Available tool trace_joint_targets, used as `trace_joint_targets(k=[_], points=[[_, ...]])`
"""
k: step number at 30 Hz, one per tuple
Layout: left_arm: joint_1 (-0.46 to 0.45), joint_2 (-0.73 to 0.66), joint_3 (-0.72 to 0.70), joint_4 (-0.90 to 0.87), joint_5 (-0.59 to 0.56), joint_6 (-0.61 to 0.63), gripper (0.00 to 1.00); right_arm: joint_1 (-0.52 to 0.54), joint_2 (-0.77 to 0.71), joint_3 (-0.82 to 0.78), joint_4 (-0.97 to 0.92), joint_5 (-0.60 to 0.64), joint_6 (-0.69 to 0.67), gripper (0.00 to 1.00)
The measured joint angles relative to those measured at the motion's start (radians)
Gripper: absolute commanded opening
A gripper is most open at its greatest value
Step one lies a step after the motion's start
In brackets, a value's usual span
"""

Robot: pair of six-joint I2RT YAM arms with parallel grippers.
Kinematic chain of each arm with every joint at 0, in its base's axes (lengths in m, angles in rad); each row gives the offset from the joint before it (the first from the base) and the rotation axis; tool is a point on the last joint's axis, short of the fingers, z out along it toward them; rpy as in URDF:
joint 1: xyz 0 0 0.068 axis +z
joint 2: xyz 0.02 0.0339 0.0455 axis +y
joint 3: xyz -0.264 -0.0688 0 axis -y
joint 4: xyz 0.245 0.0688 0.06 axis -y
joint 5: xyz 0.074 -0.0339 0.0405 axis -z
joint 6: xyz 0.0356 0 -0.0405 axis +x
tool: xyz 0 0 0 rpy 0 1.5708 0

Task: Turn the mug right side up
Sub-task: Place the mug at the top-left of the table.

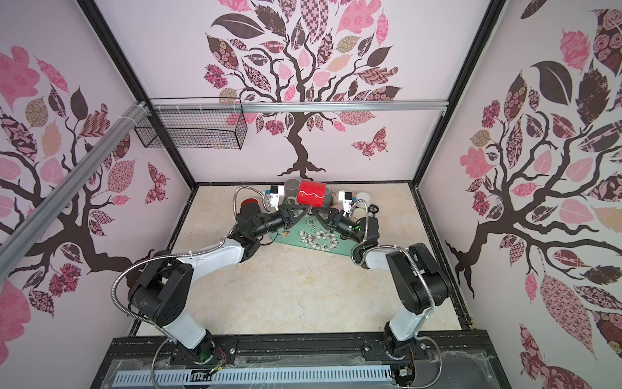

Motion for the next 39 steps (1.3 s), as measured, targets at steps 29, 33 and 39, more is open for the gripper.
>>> trace_joint_targets(k=[29,33,39], points=[[0.077,-0.195,-0.089,-0.232,-0.039,0.129,0.59,0.009,0.003,0.027,-0.149,0.055,-0.046,0.0],[0.099,-0.29,-0.091,-0.425,-0.099,0.21,0.59,0.03,0.0,0.089,-0.351,0.102,-0.167,0.0],[0.177,-0.457,-0.137,-0.67,-0.19,0.319,0.59,0.117,-0.002,0.18,-0.702,0.22,-0.397,0.0]])
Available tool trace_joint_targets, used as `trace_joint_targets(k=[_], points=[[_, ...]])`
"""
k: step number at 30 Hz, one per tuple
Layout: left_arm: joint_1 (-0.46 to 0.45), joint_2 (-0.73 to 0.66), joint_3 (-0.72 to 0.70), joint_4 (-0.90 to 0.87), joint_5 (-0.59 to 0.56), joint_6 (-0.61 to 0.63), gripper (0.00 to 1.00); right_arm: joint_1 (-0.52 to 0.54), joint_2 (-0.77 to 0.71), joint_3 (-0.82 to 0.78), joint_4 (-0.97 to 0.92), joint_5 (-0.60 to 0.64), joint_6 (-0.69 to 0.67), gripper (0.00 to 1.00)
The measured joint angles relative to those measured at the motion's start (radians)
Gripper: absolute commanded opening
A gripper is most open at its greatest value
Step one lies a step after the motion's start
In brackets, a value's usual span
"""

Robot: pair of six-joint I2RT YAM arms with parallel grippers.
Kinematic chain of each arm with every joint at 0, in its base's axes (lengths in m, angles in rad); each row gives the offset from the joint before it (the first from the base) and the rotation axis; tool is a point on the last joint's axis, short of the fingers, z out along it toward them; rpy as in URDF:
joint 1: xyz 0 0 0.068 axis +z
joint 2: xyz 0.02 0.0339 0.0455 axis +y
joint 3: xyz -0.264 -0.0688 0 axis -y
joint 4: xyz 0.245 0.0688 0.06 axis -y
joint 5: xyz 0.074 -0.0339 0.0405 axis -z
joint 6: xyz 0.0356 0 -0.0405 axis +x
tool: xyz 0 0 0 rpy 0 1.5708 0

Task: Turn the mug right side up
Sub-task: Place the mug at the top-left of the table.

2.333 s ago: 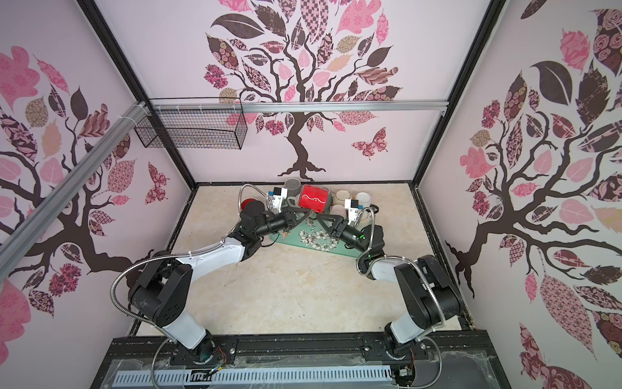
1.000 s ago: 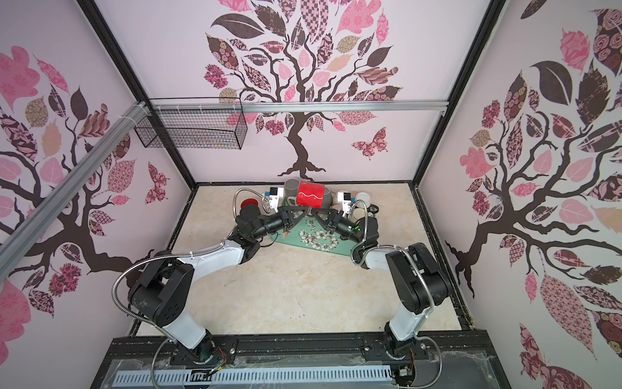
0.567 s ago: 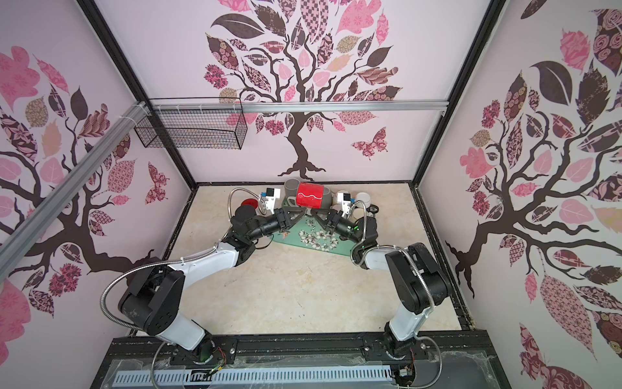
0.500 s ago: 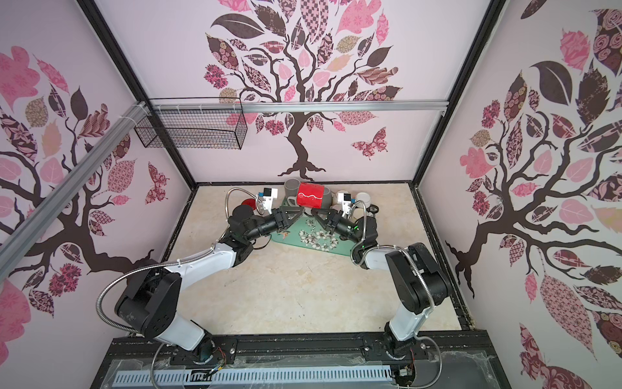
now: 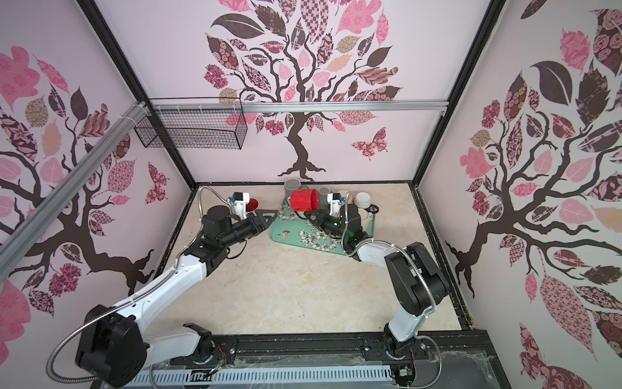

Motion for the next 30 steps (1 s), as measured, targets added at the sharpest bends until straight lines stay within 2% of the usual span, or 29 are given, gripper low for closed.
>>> trace_joint_targets(k=[5,11,16,22,30], points=[[0.097,-0.135,-0.042,-0.198,-0.083,0.08,0.59,0.082,0.01,0.077,-0.192,0.085,-0.137,0.0],[0.151,-0.308,-0.055,-0.435,-0.294,0.173,0.64,0.195,0.103,0.224,-0.341,0.213,-0.286,0.0],[0.198,-0.438,-0.119,-0.555,-0.428,0.201,0.66,0.274,0.216,0.337,-0.439,0.286,-0.377,0.0],[0.201,-0.557,-0.176,-0.626,-0.517,0.237,0.66,0.33,0.346,0.468,-0.527,0.331,-0.446,0.0],[0.198,-0.571,-0.181,-0.634,-0.56,0.258,0.67,0.377,0.468,0.625,-0.617,0.399,-0.525,0.0]])
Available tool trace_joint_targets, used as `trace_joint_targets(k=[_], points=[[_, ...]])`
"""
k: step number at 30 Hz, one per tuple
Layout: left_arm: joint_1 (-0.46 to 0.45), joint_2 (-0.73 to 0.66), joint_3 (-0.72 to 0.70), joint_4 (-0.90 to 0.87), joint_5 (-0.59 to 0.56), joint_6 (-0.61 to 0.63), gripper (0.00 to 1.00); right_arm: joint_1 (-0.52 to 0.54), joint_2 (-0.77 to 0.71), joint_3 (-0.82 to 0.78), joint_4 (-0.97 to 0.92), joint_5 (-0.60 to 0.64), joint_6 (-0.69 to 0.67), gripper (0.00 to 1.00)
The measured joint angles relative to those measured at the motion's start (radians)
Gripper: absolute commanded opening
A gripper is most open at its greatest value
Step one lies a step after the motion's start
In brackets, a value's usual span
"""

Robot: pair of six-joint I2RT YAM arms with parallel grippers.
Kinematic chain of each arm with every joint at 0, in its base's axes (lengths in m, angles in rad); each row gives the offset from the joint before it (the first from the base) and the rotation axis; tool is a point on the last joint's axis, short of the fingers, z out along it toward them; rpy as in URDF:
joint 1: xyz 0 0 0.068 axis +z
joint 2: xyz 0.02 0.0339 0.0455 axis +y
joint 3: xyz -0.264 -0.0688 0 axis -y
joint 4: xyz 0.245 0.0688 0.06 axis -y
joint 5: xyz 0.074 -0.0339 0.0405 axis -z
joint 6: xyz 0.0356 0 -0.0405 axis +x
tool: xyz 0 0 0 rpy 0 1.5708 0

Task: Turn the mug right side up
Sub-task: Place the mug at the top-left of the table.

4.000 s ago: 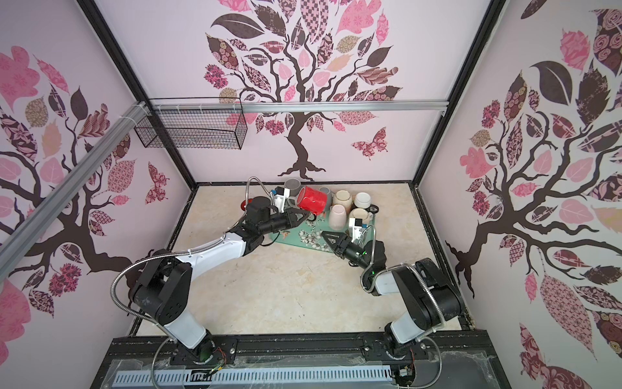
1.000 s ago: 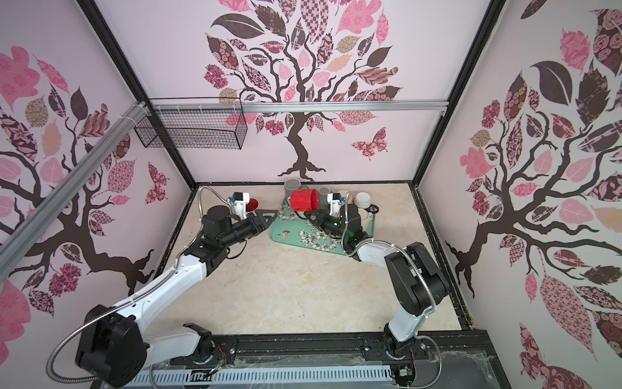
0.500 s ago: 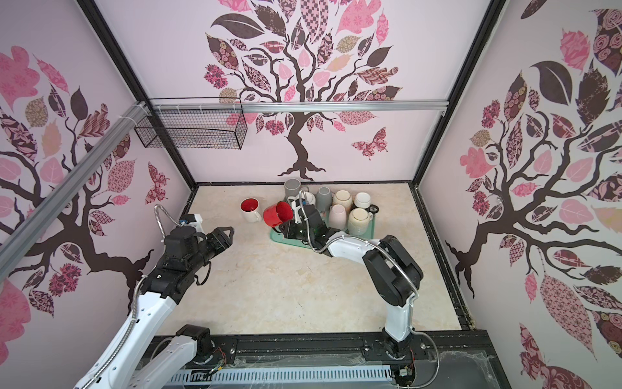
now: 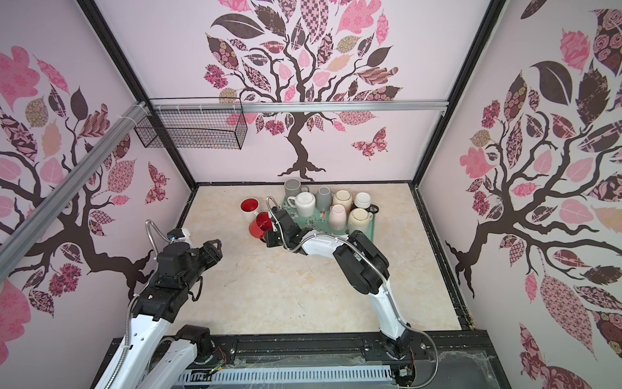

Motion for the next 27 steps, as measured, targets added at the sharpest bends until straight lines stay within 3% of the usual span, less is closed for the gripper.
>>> trace_joint_targets(k=[7,12,15,27], points=[[-0.015,0.001,-0.015,0.0,-0.008,0.004,0.68,0.04,0.103,0.151,-0.106,0.079,-0.07,0.06],[-0.024,0.002,-0.015,0.0,-0.014,0.007,0.68,0.055,0.129,0.204,-0.149,0.117,-0.097,0.29],[-0.026,0.001,-0.015,0.0,-0.016,0.009,0.68,0.059,0.129,0.219,-0.152,0.13,-0.111,0.38],[-0.028,0.005,-0.015,0.0,-0.002,0.025,0.69,0.061,0.121,0.243,-0.148,0.134,-0.111,0.49]])
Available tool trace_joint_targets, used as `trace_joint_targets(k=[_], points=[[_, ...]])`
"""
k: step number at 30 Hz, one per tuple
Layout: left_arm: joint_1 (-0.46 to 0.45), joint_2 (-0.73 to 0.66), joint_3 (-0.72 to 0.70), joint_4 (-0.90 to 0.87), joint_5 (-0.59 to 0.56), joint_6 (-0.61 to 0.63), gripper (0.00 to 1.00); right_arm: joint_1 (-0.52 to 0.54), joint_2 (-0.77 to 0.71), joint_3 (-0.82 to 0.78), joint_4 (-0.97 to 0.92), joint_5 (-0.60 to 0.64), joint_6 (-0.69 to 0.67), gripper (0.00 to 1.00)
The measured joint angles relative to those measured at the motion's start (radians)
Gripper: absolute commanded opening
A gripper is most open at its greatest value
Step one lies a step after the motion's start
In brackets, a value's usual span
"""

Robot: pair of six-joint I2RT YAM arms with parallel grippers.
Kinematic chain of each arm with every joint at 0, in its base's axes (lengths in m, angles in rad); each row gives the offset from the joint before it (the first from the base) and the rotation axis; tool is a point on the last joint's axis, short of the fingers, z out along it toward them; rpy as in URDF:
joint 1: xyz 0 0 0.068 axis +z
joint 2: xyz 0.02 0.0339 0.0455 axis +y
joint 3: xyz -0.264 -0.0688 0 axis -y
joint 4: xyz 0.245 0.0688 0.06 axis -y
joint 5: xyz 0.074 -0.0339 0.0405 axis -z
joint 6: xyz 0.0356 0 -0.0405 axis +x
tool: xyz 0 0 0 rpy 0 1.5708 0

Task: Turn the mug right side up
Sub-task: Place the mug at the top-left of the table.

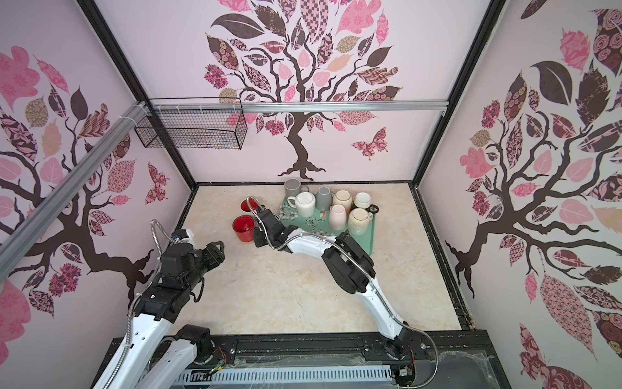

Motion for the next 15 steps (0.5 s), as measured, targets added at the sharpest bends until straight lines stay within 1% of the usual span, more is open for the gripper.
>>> trace_joint_targets(k=[4,7,11,13,15], points=[[0.0,0.019,0.0,0.003,0.039,0.012,0.69,0.0,-0.061,-0.072,0.012,0.003,0.0,0.52],[0.0,0.049,0.0,0.019,0.091,0.026,0.69,0.0,-0.164,-0.18,0.029,0.021,-0.001,0.54],[-0.003,0.129,0.0,0.07,0.2,0.049,0.66,-0.016,-0.337,-0.342,0.074,0.041,-0.001,0.55],[-0.029,0.183,0.0,0.099,0.227,0.053,0.65,-0.049,-0.415,-0.41,0.089,0.039,0.001,0.55],[-0.084,0.237,0.002,0.13,0.232,0.058,0.65,-0.109,-0.483,-0.467,0.095,0.037,0.006,0.56]])
